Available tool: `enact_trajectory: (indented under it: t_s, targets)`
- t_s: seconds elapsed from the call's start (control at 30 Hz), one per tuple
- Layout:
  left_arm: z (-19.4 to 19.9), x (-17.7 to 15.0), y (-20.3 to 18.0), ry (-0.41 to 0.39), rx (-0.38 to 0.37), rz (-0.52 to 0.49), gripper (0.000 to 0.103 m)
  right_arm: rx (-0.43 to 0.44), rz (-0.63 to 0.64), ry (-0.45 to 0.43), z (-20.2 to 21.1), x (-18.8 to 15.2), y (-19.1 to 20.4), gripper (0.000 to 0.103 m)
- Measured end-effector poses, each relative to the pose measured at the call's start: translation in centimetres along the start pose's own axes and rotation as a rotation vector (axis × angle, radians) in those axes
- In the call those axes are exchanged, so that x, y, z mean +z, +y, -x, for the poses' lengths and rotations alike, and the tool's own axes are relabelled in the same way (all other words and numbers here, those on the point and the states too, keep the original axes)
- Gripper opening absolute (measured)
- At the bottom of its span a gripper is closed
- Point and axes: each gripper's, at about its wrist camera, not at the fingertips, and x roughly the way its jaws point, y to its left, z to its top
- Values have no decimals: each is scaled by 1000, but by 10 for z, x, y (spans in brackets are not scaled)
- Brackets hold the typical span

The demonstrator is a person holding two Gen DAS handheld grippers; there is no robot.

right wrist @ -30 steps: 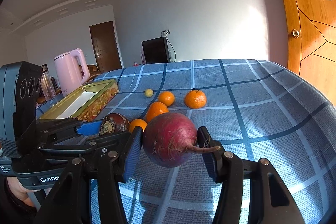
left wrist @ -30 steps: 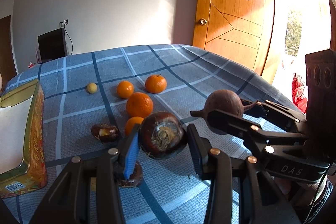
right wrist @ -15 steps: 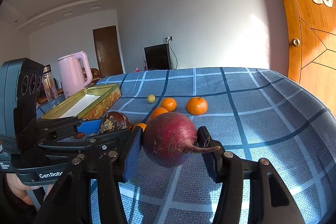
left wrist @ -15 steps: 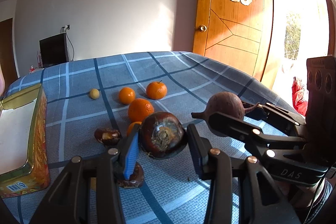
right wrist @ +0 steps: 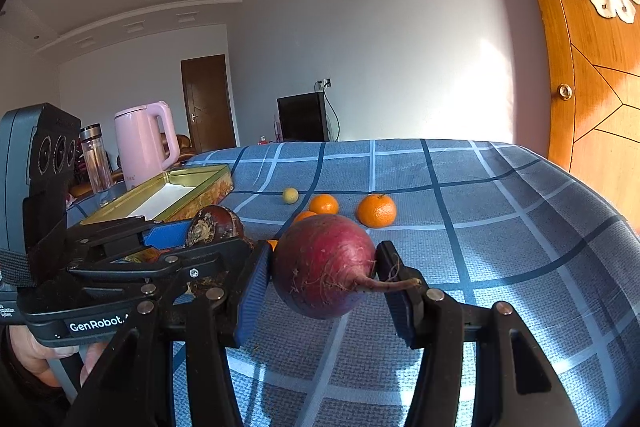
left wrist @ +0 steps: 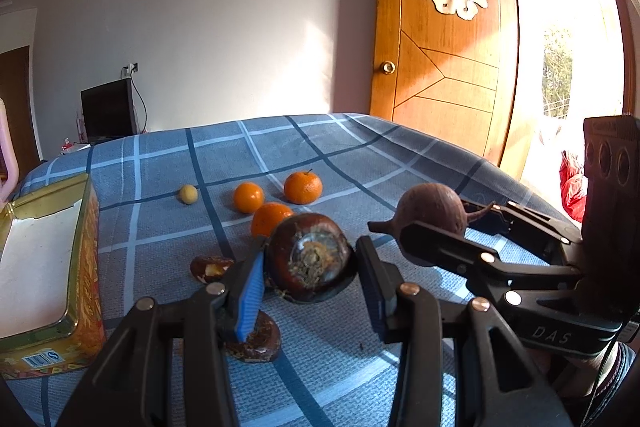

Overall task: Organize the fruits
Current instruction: 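Grasp a brown mangosteen with the left gripper while the right holds the beet, then carry the mangosteen and beet over the tin tray with both grippers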

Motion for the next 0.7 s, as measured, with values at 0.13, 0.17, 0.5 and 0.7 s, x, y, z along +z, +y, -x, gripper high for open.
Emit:
enact_trajectory:
  t_s: [0.13, 0.17, 0.5, 0.7]
  targets:
    - [7, 2, -2, -32, 16, -22, 45, 6, 20, -29, 4, -1, 2, 55]
    - [7, 3, -3, -38, 18, -28, 45, 7, 23, -33, 4, -1, 3, 55]
    - [17, 10, -3, -97, 71, -61, 45, 12, 11, -56, 8, 0, 0, 55]
    - [19, 12, 6, -95, 85, -40, 45, -4, 23, -48, 7, 1, 3, 55]
